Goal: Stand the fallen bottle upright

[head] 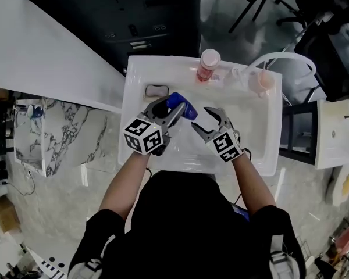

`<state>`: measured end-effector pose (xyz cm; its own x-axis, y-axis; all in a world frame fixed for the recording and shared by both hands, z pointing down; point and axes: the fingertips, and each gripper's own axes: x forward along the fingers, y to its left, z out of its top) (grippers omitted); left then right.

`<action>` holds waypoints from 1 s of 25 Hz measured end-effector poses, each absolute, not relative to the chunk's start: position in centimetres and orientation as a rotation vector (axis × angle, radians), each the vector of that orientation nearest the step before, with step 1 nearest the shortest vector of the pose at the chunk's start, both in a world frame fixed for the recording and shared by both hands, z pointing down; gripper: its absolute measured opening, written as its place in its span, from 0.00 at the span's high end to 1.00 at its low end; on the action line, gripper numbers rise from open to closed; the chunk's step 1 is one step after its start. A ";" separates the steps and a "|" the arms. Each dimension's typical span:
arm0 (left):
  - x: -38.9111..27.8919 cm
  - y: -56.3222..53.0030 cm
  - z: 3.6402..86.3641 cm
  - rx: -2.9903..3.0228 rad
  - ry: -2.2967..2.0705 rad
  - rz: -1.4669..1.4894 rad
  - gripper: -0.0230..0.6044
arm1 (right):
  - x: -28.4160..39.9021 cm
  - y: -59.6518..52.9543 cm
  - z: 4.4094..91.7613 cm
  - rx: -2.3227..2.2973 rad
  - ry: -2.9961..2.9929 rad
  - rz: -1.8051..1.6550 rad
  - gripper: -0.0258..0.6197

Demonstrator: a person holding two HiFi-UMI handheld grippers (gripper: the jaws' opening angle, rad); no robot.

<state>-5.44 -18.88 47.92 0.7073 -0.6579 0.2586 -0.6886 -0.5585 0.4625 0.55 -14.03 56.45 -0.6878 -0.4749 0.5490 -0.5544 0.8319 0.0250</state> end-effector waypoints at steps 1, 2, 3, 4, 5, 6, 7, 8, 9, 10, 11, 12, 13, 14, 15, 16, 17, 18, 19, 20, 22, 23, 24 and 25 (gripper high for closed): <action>-5.7 -19.5 47.8 2.382 -1.036 0.091 0.71 | 0.8 -14.3 56.4 0.775 -2.456 0.195 0.51; -6.0 -20.2 47.8 2.391 -1.041 0.108 0.70 | 1.0 -14.4 56.4 0.791 -2.453 0.195 0.51; -6.2 -21.0 47.7 2.402 -1.045 0.127 0.71 | 1.1 -14.4 56.3 0.800 -2.451 0.195 0.53; -6.3 -21.8 47.6 2.417 -1.052 0.146 0.71 | 1.2 -14.3 56.3 0.806 -2.449 0.196 0.54; -6.4 -22.5 47.4 2.434 -1.064 0.164 0.71 | 1.3 -14.1 56.4 0.810 -2.445 0.198 0.54; -6.6 -23.3 47.2 2.451 -1.079 0.181 0.71 | 1.4 -14.0 56.6 0.814 -2.441 0.199 0.54; -6.7 -23.9 46.9 2.463 -1.094 0.193 0.71 | 1.5 -13.8 56.7 0.817 -2.437 0.201 0.54; -6.8 -24.5 46.7 2.470 -1.107 0.199 0.71 | 1.7 -13.6 56.8 0.819 -2.434 0.202 0.55; -6.9 -25.0 46.5 2.474 -1.117 0.199 0.71 | 1.9 -13.4 57.0 0.820 -2.432 0.203 0.56; -7.0 -25.4 46.4 2.479 -1.125 0.200 0.71 | 2.1 -13.2 57.2 0.826 -2.430 0.205 0.57; -7.0 -25.8 46.3 2.486 -1.133 0.205 0.71 | 2.5 -13.2 57.3 0.836 -2.426 0.209 0.57; -7.0 -26.1 46.3 2.498 -1.143 0.219 0.71 | 2.8 -13.2 57.3 0.852 -2.421 0.217 0.57; -7.0 -26.5 46.4 2.513 -1.155 0.244 0.71 | 3.2 -13.3 57.2 0.870 -2.418 0.229 0.57; -6.9 -26.8 46.5 2.531 -1.168 0.275 0.71 | 3.6 -13.4 57.0 0.890 -2.416 0.244 0.57; -6.9 -27.2 46.6 2.549 -1.179 0.308 0.71 | 3.9 -13.4 56.7 0.909 -2.414 0.260 0.58; -6.8 -27.7 46.6 2.564 -1.186 0.332 0.71 | 4.3 -13.5 56.5 0.925 -2.410 0.273 0.60; -6.7 -28.2 46.6 2.574 -1.192 0.344 0.71 | 4.6 -13.5 56.3 0.940 -2.405 0.280 0.61; -6.6 -28.8 46.5 2.578 -1.198 0.345 0.71 | 5.0 -13.4 56.2 0.952 -2.398 0.285 0.61; -6.6 -29.4 46.4 2.580 -1.206 0.342 0.71 | 5.3 -13.4 56.2 0.964 -2.392 0.290 0.61; -6.7 -29.9 46.3 2.581 -1.214 0.339 0.71 | 5.7 -13.3 56.1 0.977 -2.387 0.297 0.61; -6.7 -30.8 46.3 2.586 -1.233 0.344 0.71 | 6.4 -13.3 56.1 1.009 -2.386 0.322 0.61; -6.8 -31.2 46.3 2.587 -1.244 0.347 0.71 | 6.7 -13.3 56.0 1.029 -2.389 0.340 0.63; -6.8 -31.6 46.3 2.588 -1.254 0.351 0.71 | 7.0 -13.4 55.8 1.050 -2.393 0.362 0.63; -6.8 -31.9 46.4 2.588 -1.265 0.357 0.71 | 7.4 -13.4 55.6 1.074 -2.398 0.389 0.63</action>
